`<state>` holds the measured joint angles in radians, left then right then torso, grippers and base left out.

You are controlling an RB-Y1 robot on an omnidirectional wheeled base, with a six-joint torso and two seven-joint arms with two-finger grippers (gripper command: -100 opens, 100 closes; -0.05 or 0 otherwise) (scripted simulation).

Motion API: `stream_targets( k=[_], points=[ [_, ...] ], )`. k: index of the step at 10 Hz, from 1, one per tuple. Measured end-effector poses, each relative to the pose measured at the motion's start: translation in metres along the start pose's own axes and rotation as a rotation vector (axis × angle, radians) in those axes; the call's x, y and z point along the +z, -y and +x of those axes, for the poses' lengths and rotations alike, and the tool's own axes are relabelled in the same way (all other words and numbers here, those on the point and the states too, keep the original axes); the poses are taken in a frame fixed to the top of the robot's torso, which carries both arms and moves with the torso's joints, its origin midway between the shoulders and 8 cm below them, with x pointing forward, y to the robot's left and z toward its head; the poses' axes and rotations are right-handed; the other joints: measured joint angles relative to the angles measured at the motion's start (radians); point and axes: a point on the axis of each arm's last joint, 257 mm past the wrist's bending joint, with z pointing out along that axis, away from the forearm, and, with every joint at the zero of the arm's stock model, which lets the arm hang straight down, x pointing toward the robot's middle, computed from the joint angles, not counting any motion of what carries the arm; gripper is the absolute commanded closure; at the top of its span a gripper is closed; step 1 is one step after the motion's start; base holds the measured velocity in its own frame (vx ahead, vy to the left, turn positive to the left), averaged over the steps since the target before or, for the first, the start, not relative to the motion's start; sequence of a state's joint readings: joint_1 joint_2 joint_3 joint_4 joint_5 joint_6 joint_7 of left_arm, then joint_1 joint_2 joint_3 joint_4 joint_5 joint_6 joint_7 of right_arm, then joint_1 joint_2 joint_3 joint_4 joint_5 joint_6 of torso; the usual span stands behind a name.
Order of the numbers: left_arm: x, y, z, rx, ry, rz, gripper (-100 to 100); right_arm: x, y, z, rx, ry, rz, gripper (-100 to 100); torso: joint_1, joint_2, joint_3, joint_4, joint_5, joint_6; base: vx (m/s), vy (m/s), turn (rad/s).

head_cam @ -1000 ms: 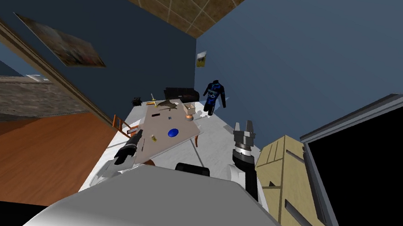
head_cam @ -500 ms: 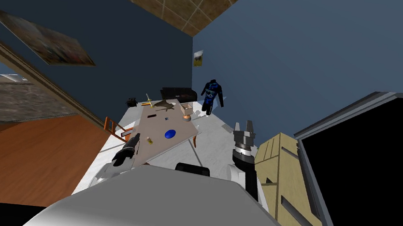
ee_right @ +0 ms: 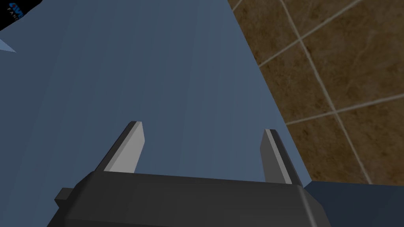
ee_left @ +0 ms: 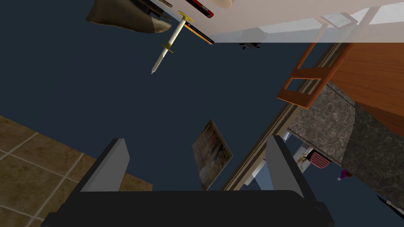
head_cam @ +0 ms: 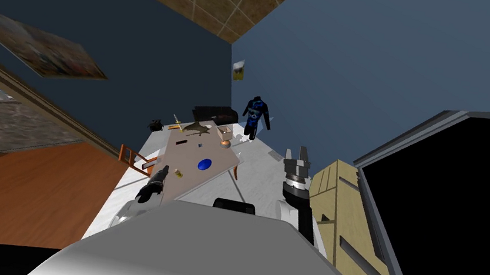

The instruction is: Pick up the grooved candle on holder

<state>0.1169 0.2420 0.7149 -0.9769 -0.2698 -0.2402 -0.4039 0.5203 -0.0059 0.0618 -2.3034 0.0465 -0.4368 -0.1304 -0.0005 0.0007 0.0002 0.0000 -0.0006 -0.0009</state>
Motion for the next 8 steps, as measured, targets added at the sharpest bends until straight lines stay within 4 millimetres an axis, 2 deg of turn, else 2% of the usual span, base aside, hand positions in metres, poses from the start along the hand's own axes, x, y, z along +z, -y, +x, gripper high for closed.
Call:
stream_targets(
  k=[4,8],
  points=[
    [-0.003,-0.044,0.014,0.016,-0.030,-0.118,-100,0.000,0.000,0.000,0.000,0.000,0.000,0,0.000,-0.001,-0.001,0.000,0.000,0.000,0.038,-0.002,-0.099],
    [-0.007,-0.070,0.030,0.022,-0.065,-0.189,-100,0.000,0.000,0.000,0.000,0.000,0.000,0,0.001,0.000,0.000,0.000,0.000,0.000,0.021,0.005,-0.062]
  ],
)
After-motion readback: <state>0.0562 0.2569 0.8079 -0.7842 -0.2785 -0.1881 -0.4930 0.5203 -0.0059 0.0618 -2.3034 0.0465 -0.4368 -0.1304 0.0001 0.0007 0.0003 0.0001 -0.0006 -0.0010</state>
